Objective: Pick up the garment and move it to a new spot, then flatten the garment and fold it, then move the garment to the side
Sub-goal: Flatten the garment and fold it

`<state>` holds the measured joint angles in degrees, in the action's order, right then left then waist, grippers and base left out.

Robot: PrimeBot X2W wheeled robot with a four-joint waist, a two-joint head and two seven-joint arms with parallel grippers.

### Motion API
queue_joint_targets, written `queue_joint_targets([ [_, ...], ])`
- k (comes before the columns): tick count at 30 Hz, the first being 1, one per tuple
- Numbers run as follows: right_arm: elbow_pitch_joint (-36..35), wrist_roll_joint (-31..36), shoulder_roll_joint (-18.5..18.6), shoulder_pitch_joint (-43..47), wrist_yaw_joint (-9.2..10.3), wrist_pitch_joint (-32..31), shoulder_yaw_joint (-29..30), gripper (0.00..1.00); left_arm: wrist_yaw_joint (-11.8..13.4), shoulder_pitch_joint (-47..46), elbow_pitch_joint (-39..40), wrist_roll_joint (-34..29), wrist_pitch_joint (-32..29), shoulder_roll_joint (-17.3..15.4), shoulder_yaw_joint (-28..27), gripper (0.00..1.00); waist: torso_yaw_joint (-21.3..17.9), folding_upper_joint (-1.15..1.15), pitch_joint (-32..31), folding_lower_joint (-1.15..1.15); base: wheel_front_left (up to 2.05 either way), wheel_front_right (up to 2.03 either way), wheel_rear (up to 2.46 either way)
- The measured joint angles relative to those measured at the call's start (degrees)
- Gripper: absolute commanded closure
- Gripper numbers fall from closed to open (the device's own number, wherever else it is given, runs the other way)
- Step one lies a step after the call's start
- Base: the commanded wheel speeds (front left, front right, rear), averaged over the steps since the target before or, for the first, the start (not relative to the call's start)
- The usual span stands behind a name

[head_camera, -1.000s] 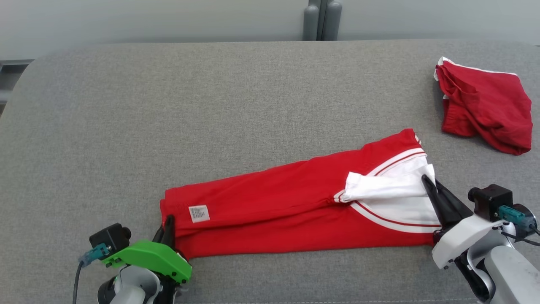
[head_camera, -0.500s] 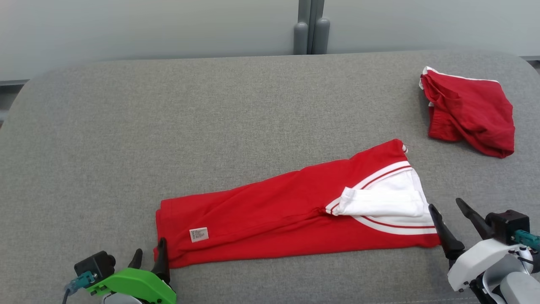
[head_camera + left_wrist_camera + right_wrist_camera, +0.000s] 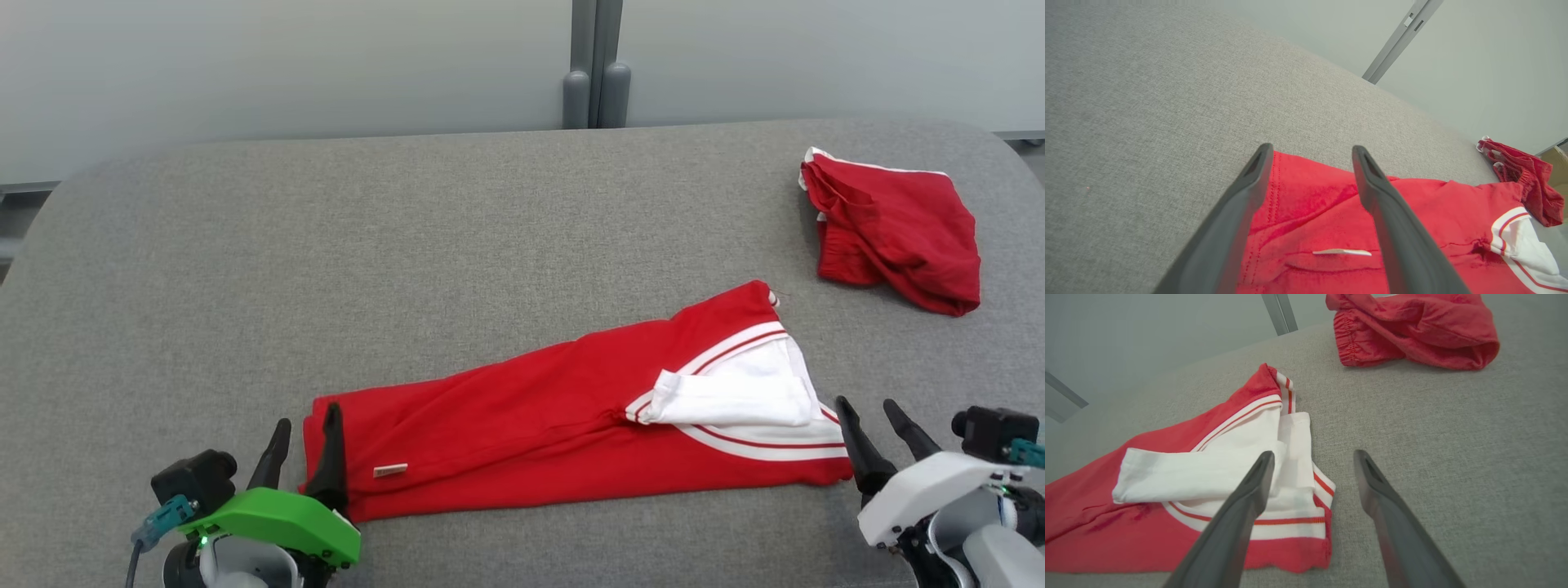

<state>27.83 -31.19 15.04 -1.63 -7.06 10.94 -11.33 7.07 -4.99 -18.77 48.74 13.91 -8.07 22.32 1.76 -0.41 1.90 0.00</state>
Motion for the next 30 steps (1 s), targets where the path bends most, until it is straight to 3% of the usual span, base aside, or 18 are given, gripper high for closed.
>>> queue_joint_targets([
  [15, 3.54, -4.71, 3.22, -11.11, -0.01, -18.37, -3.0, 0.0, 0.0, 0.04, 5.11, -2.37, 0.26, 1.42, 0.19, 0.0, 2.67, 0.0, 1.05, 0.0, 0.0, 0.0, 0.0],
  [30, 8.01, -7.9, 4.74, -14.63, -0.01, -28.92, -5.9, 0.0, 0.0, 0.4, 7.1, -3.64, 0.27, 1.76, -1.72, 0.0, 5.49, 0.0, 3.49, 0.0, 0.0, 0.0, 0.0],
])
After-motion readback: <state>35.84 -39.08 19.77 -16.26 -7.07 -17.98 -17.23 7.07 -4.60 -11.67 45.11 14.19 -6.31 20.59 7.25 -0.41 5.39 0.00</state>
